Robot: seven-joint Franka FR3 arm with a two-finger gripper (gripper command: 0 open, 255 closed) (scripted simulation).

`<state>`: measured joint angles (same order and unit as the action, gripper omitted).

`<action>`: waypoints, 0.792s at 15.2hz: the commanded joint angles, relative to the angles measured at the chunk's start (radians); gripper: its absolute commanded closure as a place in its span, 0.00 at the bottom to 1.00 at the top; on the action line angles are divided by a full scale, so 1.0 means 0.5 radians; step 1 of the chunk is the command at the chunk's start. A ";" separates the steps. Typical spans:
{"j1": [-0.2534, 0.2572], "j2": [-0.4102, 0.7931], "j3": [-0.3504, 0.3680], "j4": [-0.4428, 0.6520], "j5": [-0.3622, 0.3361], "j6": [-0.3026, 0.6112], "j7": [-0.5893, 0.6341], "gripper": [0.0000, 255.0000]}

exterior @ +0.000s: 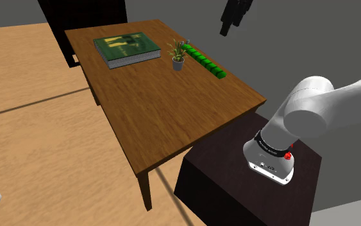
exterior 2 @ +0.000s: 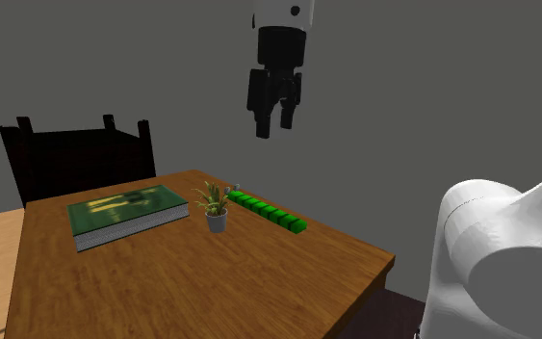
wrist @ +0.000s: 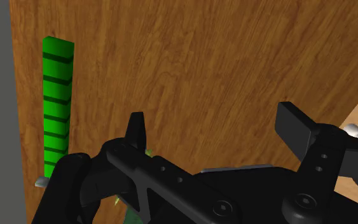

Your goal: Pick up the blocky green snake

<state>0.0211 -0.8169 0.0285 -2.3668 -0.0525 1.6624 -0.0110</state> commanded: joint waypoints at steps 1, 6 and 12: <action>0.000 0.000 0.000 0.000 0.000 0.000 0.000 0.00; -0.072 0.242 -0.135 -0.030 -0.052 0.251 -0.065 0.00; -0.144 0.590 -0.295 0.010 -0.081 0.531 -0.147 0.00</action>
<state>-0.0460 -0.5494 -0.1076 -2.3672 -0.0925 1.9073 -0.0793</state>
